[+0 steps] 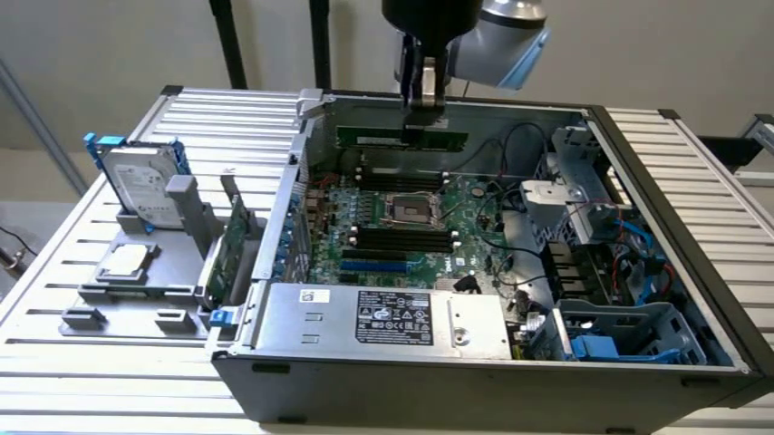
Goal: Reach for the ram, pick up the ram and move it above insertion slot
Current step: 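Pick up the ram and move it above insertion slot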
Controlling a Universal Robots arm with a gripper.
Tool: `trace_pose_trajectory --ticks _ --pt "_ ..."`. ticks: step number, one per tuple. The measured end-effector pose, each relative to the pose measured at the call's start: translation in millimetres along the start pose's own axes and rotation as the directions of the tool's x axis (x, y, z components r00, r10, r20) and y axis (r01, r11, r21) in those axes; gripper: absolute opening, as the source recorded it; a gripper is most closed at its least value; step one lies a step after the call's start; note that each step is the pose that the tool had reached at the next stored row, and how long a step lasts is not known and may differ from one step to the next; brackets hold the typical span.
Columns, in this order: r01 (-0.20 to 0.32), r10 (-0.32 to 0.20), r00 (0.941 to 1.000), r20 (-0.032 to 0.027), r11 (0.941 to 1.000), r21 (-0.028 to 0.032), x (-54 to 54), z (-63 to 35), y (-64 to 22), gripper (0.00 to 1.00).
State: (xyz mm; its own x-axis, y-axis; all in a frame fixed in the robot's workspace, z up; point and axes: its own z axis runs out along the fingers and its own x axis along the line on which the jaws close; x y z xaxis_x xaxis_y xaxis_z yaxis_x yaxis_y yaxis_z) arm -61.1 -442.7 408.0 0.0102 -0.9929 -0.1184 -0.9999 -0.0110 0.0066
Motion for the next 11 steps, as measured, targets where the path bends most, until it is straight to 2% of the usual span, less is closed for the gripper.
trace_pose_trajectory --ticks 5,9,11 --pt "-0.019 0.019 0.9998 -0.0042 0.9998 0.0021 -3.7 2.5 -5.1 0.13" --pt "-0.02 0.02 0.9997 -0.0137 0.9998 0.0025 -10.3 4.8 -6.3 0.13" --pt "-0.02 0.02 0.9997 -0.0147 0.9998 0.0025 -10.4 4.9 -6.4 0.13"
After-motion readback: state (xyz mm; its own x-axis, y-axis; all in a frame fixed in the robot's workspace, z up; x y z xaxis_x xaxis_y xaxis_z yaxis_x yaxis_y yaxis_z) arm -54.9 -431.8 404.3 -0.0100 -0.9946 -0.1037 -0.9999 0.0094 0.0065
